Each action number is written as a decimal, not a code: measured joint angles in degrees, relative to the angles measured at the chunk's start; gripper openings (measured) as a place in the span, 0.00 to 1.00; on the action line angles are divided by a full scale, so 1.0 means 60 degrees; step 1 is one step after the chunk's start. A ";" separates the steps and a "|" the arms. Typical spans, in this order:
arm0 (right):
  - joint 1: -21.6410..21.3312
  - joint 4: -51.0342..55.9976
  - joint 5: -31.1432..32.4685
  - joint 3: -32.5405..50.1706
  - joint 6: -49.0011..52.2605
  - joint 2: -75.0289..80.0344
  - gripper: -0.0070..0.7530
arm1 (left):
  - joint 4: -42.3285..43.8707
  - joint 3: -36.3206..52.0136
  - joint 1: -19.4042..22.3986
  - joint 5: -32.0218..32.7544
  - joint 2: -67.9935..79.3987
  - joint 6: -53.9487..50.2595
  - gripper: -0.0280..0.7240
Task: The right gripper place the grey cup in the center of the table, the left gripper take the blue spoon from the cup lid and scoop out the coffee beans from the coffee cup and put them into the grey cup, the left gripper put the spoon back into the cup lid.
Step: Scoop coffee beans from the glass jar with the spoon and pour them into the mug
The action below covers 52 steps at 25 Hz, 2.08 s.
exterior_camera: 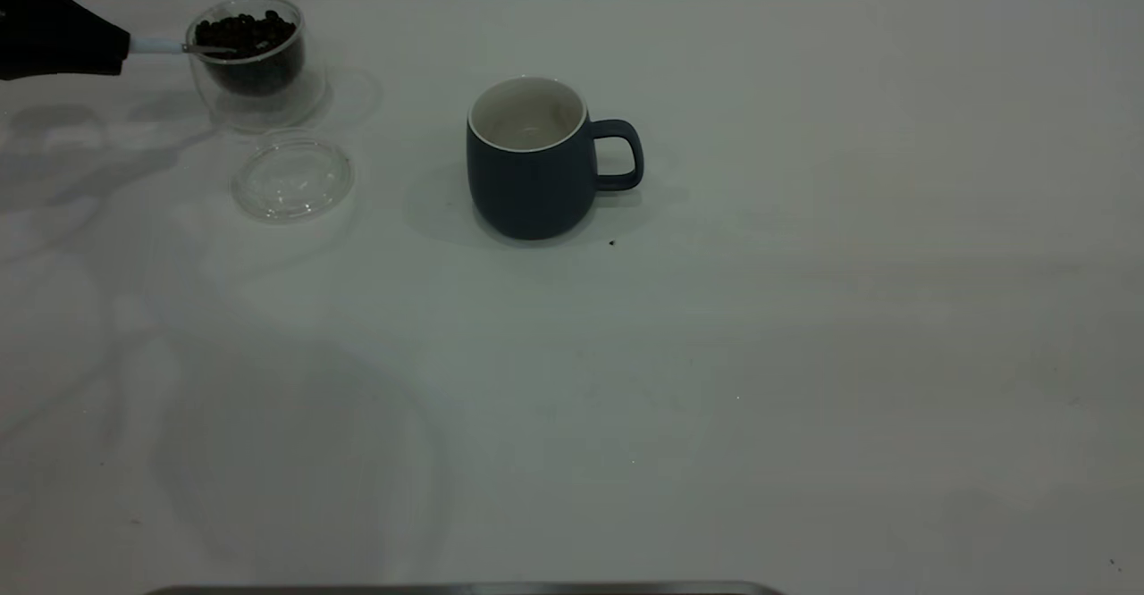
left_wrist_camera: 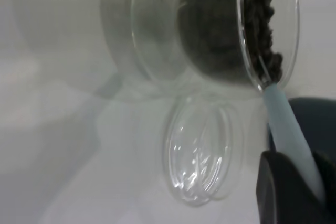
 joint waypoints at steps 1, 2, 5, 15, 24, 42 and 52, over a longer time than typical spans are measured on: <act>0.0000 0.0000 0.0000 0.0000 0.0000 0.0000 0.61 | -0.0133 0.0000 0.0046 0.0047 0.0011 0.0000 0.22; 0.0000 0.0000 0.0000 0.0000 0.0000 0.0000 0.61 | -0.0229 0.0000 0.0101 0.0122 0.0019 0.0020 0.22; 0.0000 0.0000 0.0000 0.0000 0.0000 0.0000 0.61 | -0.0415 0.0000 0.0169 0.0475 0.0019 0.0105 0.22; 0.0000 0.0000 0.0000 0.0000 0.0000 0.0000 0.61 | -0.0415 0.0000 0.0279 0.0812 0.0019 0.0140 0.22; 0.0000 0.0000 0.0000 0.0000 0.0000 0.0000 0.61 | -0.0426 0.0000 0.0825 0.0873 0.0019 0.0134 0.22; 0.0000 0.0000 0.0000 0.0000 0.0000 0.0000 0.61 | -0.0483 0.0000 0.0890 0.0883 0.0023 -0.0437 0.22; 0.0000 0.0000 0.0000 0.0000 0.0000 0.0000 0.61 | -0.0494 -0.0007 0.0890 0.0891 0.0023 -0.0591 0.22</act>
